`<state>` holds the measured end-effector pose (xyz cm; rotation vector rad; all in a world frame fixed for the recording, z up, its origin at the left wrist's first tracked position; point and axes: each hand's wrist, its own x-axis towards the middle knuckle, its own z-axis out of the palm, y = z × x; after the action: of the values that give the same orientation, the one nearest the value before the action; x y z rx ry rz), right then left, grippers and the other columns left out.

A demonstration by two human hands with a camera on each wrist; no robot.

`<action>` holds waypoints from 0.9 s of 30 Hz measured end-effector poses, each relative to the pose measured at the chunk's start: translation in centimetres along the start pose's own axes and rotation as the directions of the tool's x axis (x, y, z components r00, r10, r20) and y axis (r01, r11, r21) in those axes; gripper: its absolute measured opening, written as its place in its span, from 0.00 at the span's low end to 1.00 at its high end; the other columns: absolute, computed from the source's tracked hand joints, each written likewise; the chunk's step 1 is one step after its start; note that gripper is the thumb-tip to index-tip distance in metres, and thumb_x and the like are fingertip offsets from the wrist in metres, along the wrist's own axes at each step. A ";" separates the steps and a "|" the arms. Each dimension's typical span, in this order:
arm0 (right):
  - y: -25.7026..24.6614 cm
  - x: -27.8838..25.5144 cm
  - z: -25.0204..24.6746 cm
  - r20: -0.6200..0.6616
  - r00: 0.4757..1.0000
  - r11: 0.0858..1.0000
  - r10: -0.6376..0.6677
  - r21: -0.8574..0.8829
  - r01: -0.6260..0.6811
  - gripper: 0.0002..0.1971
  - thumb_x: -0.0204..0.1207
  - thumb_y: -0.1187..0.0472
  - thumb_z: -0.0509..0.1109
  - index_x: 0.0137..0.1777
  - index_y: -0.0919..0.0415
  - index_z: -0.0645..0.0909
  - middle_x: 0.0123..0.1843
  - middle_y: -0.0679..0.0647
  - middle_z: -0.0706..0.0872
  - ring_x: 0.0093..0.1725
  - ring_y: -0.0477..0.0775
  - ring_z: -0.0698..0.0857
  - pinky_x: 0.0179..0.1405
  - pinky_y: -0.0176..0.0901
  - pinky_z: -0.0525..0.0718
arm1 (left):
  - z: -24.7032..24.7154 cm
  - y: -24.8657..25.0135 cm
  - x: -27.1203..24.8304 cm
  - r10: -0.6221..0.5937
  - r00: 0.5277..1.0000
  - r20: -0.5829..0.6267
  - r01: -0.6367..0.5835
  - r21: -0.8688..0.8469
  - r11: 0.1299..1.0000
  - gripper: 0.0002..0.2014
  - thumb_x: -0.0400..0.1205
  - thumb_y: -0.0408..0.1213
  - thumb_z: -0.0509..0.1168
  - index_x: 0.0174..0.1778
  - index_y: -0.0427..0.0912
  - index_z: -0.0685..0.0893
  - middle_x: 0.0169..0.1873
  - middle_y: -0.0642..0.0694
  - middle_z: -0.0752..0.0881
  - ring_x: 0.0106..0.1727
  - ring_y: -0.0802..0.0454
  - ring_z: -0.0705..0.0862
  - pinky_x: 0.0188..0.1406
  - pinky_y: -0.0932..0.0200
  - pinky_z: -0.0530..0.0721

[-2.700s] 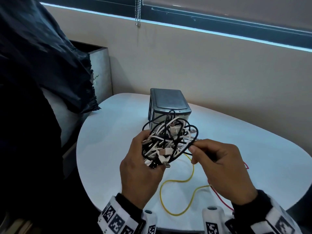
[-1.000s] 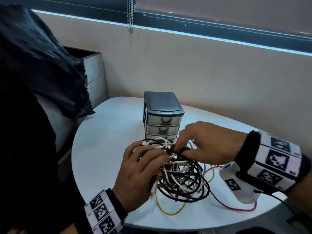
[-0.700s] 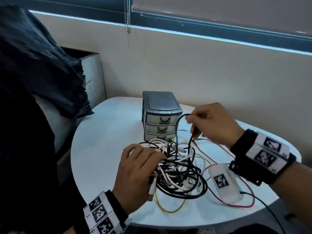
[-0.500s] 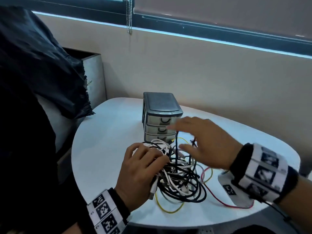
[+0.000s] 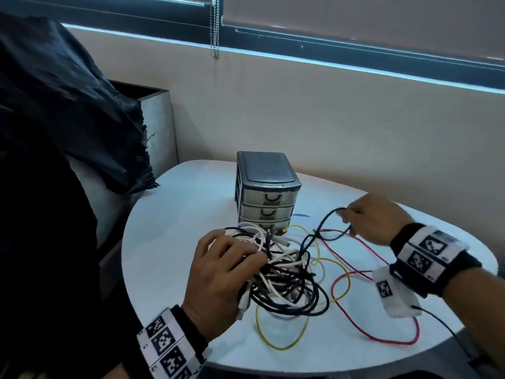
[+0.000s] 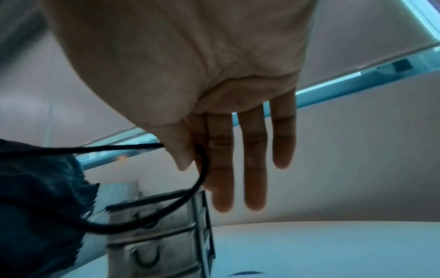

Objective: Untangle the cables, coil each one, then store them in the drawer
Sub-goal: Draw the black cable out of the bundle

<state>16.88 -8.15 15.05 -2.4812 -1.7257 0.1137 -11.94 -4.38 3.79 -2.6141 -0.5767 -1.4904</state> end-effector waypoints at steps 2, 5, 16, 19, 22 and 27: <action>-0.9 -0.7 2.1 0.004 0.997 0.987 -0.077 -0.141 0.077 0.16 0.85 0.47 0.61 0.67 0.50 0.80 0.59 0.49 0.87 0.61 0.61 0.84 0.56 0.51 0.79 | 0.3 -0.2 0.2 0.004 1.000 0.023 -0.004 -0.011 1.000 0.14 0.74 0.31 0.61 0.54 0.48 0.81 0.47 0.50 0.86 0.46 0.44 0.81 0.62 0.42 0.76; -3.1 -2.9 3.9 -0.082 0.863 0.835 -0.499 -0.312 0.453 0.30 0.75 0.54 0.71 0.78 0.44 0.69 0.76 0.54 0.78 0.75 0.62 0.76 0.72 0.65 0.74 | 1.2 -0.4 -0.2 -0.007 0.998 0.065 0.008 -0.009 1.000 0.16 0.72 0.30 0.64 0.54 0.48 0.81 0.47 0.49 0.87 0.47 0.44 0.81 0.63 0.42 0.75; -4.4 -2.2 3.3 -0.027 0.744 0.682 -0.668 -0.421 0.598 0.08 0.72 0.64 0.65 0.43 0.52 0.83 0.31 0.48 0.85 0.29 0.61 0.83 0.30 0.46 0.79 | 1.8 -0.7 -1.2 -0.024 0.988 0.152 0.043 -0.125 0.991 0.13 0.76 0.32 0.62 0.55 0.48 0.81 0.47 0.49 0.86 0.44 0.43 0.82 0.66 0.43 0.74; -2.4 0.0 2.0 -0.371 0.850 0.924 -0.374 -0.233 0.305 0.07 0.76 0.63 0.63 0.46 0.57 0.84 0.34 0.57 0.88 0.31 0.68 0.85 0.29 0.48 0.76 | 1.2 -0.1 -0.9 0.026 0.984 0.174 0.004 -0.172 0.985 0.11 0.78 0.34 0.61 0.55 0.48 0.81 0.48 0.50 0.85 0.44 0.44 0.81 0.64 0.44 0.75; 1.0 2.8 0.4 -0.462 0.886 0.981 0.034 0.185 0.059 0.14 0.79 0.55 0.59 0.48 0.58 0.85 0.39 0.62 0.90 0.42 0.69 0.88 0.45 0.54 0.85 | 0.8 0.8 -0.8 0.036 0.970 0.239 0.017 -0.214 0.977 0.11 0.78 0.36 0.61 0.55 0.49 0.81 0.50 0.50 0.85 0.45 0.43 0.82 0.59 0.43 0.77; 3.5 2.9 3.2 -0.243 0.963 0.949 0.118 0.314 -0.037 0.08 0.79 0.52 0.65 0.54 0.49 0.83 0.36 0.48 0.89 0.46 0.61 0.89 0.55 0.56 0.86 | 0.3 0.5 -0.3 -0.261 0.929 0.260 0.359 -0.472 0.806 0.17 0.70 0.31 0.65 0.54 0.48 0.82 0.49 0.52 0.85 0.47 0.46 0.85 0.46 0.47 0.83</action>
<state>20.69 -6.41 11.40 -2.2234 -1.3874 0.0565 -11.64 -4.86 3.44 -3.2255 -0.7470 -1.7011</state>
